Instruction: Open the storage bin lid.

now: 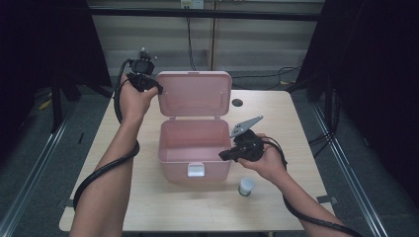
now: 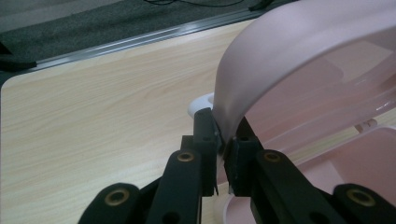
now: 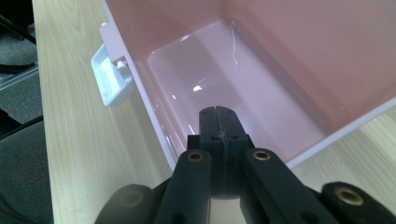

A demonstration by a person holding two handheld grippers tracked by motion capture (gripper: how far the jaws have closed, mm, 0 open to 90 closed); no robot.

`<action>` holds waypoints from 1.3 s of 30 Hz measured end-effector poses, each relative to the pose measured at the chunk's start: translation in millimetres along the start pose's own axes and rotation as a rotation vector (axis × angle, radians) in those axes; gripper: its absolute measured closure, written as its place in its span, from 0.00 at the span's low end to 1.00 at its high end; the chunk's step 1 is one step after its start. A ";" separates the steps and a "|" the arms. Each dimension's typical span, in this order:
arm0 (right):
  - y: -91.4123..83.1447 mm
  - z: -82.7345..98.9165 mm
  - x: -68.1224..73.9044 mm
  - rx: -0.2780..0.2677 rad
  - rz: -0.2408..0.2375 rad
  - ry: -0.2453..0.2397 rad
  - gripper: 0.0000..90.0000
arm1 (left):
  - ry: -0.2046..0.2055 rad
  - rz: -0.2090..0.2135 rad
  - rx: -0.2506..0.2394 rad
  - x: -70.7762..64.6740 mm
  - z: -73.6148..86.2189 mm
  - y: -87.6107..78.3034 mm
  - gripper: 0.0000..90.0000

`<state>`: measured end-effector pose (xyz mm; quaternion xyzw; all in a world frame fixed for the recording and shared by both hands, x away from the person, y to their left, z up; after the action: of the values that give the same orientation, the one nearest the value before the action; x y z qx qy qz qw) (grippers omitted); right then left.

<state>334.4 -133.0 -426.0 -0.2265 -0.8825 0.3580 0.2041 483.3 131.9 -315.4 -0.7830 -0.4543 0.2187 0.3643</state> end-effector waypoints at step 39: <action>8.0 1.9 3.5 0.009 -0.017 -0.027 1.00 | -0.030 -0.025 0.015 4.6 -12.7 25.6 0.95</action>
<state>332.6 -126.9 -432.4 -0.2133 -0.8854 0.3634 0.1961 508.2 122.9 -327.0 -0.7712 -0.4678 0.2292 0.3659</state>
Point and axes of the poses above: each handheld gripper's, and its own axes: y roughly forward along the jaws, z roughly out of its underside, x roughly to its left, the point moved 4 cm from there along y, roughly forward along the jaws, and after that the axes turned 5 degrees about y, right-handed, at the moved point
